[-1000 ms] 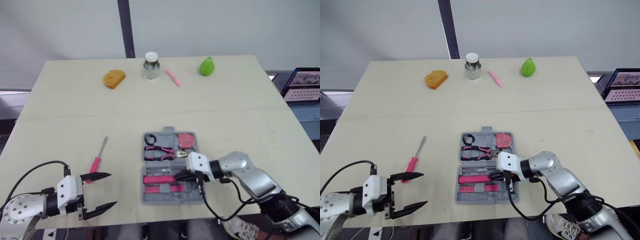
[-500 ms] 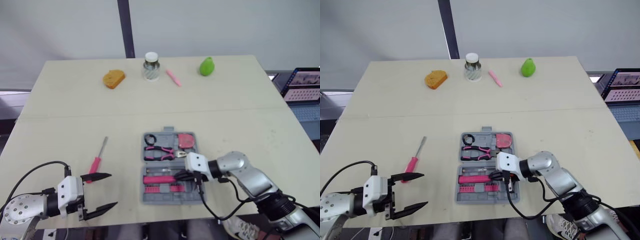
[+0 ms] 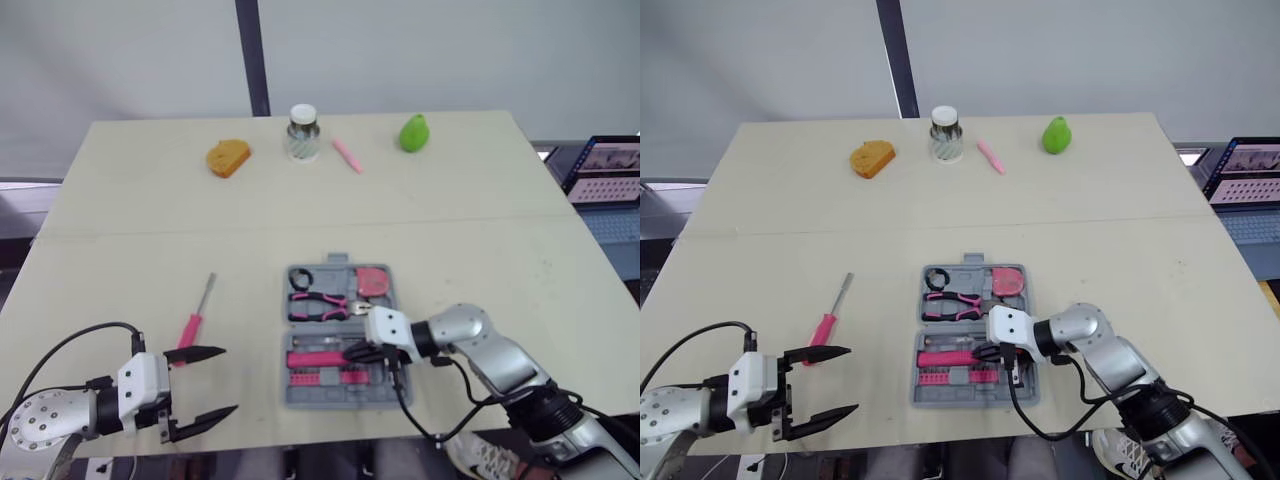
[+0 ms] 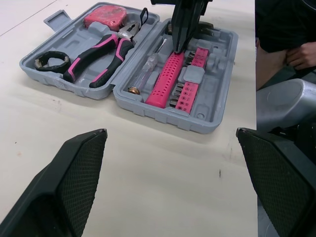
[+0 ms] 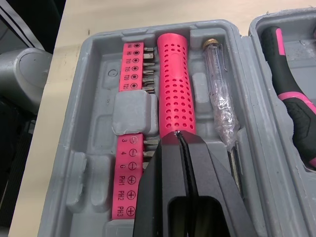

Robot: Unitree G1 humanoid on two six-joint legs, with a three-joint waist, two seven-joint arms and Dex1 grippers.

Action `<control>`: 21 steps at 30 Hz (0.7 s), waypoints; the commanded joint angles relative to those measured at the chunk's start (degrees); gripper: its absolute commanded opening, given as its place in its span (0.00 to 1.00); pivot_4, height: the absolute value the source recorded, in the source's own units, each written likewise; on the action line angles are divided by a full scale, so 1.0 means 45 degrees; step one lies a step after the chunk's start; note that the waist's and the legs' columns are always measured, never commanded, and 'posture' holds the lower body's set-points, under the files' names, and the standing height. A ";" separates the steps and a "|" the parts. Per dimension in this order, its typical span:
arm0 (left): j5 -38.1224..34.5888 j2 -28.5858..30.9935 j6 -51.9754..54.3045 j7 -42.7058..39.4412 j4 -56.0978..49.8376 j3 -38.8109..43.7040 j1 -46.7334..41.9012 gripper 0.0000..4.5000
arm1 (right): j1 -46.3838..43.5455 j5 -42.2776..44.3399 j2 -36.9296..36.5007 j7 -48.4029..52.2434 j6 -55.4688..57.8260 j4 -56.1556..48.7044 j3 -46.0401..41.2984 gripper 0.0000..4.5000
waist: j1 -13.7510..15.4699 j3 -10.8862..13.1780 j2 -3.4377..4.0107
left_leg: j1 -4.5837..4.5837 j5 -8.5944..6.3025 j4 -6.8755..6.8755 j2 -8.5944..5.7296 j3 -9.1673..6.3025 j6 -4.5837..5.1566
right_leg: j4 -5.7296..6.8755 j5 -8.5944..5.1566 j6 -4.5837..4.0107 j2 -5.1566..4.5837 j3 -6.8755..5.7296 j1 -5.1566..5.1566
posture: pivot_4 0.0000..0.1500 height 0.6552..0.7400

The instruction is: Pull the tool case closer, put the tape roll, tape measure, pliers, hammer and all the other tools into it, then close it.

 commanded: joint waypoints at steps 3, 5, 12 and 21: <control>-0.0081 0.0015 0.0080 0.0088 -0.0547 0.0116 0.0178 1.00 | 0.0007 -0.0393 -0.0004 0.0138 0.0018 0.0155 0.0322 0.01 | 0.0001 -0.0003 -0.0004 | 0.0004 0.0000 0.0000 0.0000 -0.0001 0.0000 | 0.0000 0.0000 0.0000 0.0000 0.0000 0.0003 | 1.00 0.47; -0.0081 0.0025 0.0129 0.0118 -0.0589 0.0118 0.0178 1.00 | -0.0001 -0.0479 -0.0027 0.0148 0.0068 0.0223 0.0377 0.01 | 0.0001 -0.0006 -0.0011 | 0.0011 0.0000 0.0000 0.0000 -0.0001 0.0000 | 0.0001 0.0000 0.0000 0.0000 0.0000 0.0010 | 1.00 0.47; -0.0092 0.0010 0.0307 0.0198 -0.0722 0.0133 0.0175 1.00 | 0.0086 -0.0727 -0.0178 0.0093 0.0255 0.0295 0.0611 0.01 | -0.0004 -0.0016 -0.0026 | 0.0021 0.0000 -0.0001 0.0002 -0.0003 -0.0001 | 0.0005 0.0000 0.0000 0.0002 0.0000 0.0016 | 1.00 0.47; -0.0178 0.0005 0.0679 0.0414 -0.0855 0.0196 0.0091 1.00 | 0.0024 -0.0765 -0.0150 0.0030 0.0749 0.0503 0.0752 0.01 | 0.0006 -0.0025 -0.0040 | 0.0149 -0.0018 -0.0016 0.0004 -0.0015 -0.0013 | -0.0008 -0.0003 -0.0005 0.0002 -0.0002 0.0147 | 1.00 0.47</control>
